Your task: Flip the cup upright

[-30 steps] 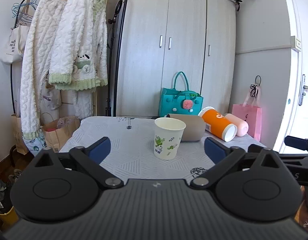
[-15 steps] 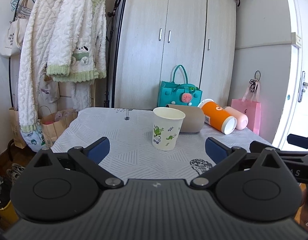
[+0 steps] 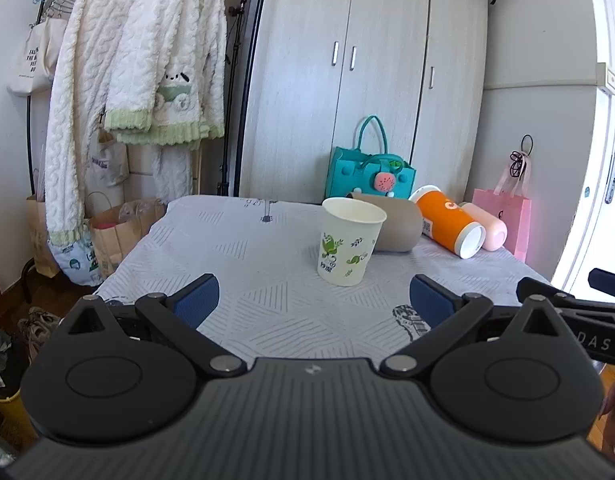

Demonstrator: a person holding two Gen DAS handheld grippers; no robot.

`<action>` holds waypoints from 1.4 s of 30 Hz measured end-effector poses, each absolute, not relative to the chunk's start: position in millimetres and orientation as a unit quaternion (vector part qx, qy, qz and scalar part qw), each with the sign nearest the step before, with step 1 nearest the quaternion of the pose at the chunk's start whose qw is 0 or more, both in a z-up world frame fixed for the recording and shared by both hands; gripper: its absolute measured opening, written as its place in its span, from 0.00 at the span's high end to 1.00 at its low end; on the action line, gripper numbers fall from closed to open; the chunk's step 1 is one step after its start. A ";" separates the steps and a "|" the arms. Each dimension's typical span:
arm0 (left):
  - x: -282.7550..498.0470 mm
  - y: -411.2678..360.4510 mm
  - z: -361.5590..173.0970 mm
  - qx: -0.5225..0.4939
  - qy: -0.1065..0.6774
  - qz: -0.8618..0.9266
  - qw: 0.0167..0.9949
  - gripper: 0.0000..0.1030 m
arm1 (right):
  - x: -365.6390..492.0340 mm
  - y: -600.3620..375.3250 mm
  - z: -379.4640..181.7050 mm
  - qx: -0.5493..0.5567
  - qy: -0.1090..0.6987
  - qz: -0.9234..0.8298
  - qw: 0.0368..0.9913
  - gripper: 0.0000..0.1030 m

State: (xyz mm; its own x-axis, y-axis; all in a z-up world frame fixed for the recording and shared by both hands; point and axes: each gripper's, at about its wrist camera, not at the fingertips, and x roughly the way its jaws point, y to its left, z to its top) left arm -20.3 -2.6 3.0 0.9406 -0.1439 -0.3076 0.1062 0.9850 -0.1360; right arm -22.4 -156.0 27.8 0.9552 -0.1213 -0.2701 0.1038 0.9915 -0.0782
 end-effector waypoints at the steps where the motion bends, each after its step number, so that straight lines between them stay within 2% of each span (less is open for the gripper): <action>1: -20.3 -2.6 2.8 -0.059 0.162 -0.064 0.983 0.00 | -21.8 -155.6 27.7 -0.032 0.139 -0.058 0.988 0.00; 42: -19.9 -5.4 1.0 -0.015 0.175 -0.004 0.984 0.00 | -19.7 -156.1 26.6 -0.035 0.147 -0.072 0.986 0.00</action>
State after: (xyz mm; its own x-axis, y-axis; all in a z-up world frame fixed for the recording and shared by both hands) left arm -19.9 -5.4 1.0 0.9389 -0.0136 -0.3440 0.0033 0.9995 -0.0306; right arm -19.7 -156.1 26.6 0.9462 -0.1529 -0.2853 0.1325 0.9871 -0.0896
